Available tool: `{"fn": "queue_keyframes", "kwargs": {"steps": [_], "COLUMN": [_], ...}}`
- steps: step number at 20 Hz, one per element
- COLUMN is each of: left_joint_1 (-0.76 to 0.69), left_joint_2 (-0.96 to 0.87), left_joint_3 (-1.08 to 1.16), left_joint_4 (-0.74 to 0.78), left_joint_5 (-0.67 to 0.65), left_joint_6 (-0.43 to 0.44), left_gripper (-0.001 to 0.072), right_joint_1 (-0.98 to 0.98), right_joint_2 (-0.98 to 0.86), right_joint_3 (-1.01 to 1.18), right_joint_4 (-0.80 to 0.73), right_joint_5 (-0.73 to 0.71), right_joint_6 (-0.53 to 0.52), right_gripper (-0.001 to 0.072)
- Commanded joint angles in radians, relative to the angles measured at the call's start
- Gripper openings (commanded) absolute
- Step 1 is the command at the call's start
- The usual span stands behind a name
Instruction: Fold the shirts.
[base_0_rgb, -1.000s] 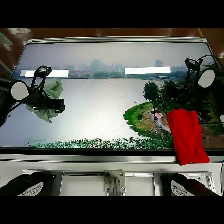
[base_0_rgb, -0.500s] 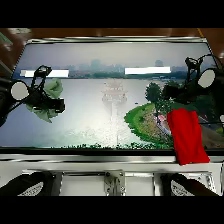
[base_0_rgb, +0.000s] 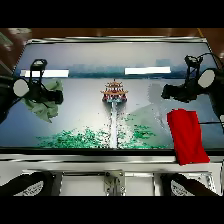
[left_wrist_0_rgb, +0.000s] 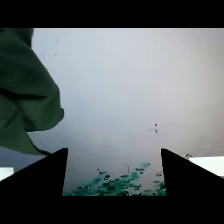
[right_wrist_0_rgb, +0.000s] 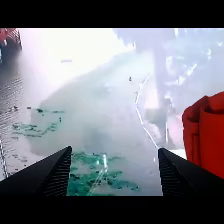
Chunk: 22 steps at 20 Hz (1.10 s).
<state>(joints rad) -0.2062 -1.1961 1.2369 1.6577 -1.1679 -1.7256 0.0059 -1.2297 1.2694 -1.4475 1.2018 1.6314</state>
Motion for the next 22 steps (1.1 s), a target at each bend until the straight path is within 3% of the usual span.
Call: {"fn": "queue_keyframes", "kwargs": {"steps": [1, 3, 6, 9, 13, 14, 16, 17, 22], "left_joint_1": [0.163, 0.295, 0.421, 0.451, 0.443, 0.441, 0.442, 0.441, 0.372], "left_joint_2": [-0.142, -0.269, -0.422, -0.531, -0.601, -0.610, -0.616, -0.609, -0.412], "left_joint_3": [0.107, 0.198, 0.255, 0.256, 0.256, 0.256, 0.256, 0.258, 0.369], "left_joint_4": [0.070, 0.037, -0.106, -0.118, -0.137, -0.137, -0.138, -0.150, -0.189], "left_joint_5": [0.000, -0.037, -0.060, -0.033, 0.103, 0.122, 0.129, 0.127, 0.120], "left_joint_6": [-0.077, -0.131, -0.131, -0.132, -0.131, -0.132, -0.127, -0.111, 0.047], "left_gripper": [0.0688, 0.0695, 0.0704, 0.0706, 0.0703, 0.0654, 0.0100, 0.0042, 0.0037], "right_joint_1": [0.001, 0.001, 0.001, 0.001, 0.001, 0.001, 0.001, 0.001, 0.001], "right_joint_2": [-0.001, -0.001, -0.001, -0.001, -0.001, -0.001, -0.001, -0.001, 0.000], "right_joint_3": [0.001, 0.001, 0.001, 0.001, 0.001, 0.001, 0.001, 0.001, 0.001], "right_joint_4": [-0.002, -0.001, 0.008, 0.018, 0.018, 0.026, 0.048, 0.055, 0.055], "right_joint_5": [-0.009, -0.023, -0.040, -0.043, -0.043, -0.042, -0.042, -0.042, -0.081], "right_joint_6": [-0.025, -0.024, -0.023, -0.023, -0.020, -0.019, -0.019, -0.020, -0.028], "right_gripper": [0.0664, 0.0664, 0.0664, 0.0664, 0.0664, 0.0664, 0.0664, 0.0664, 0.0663]}}
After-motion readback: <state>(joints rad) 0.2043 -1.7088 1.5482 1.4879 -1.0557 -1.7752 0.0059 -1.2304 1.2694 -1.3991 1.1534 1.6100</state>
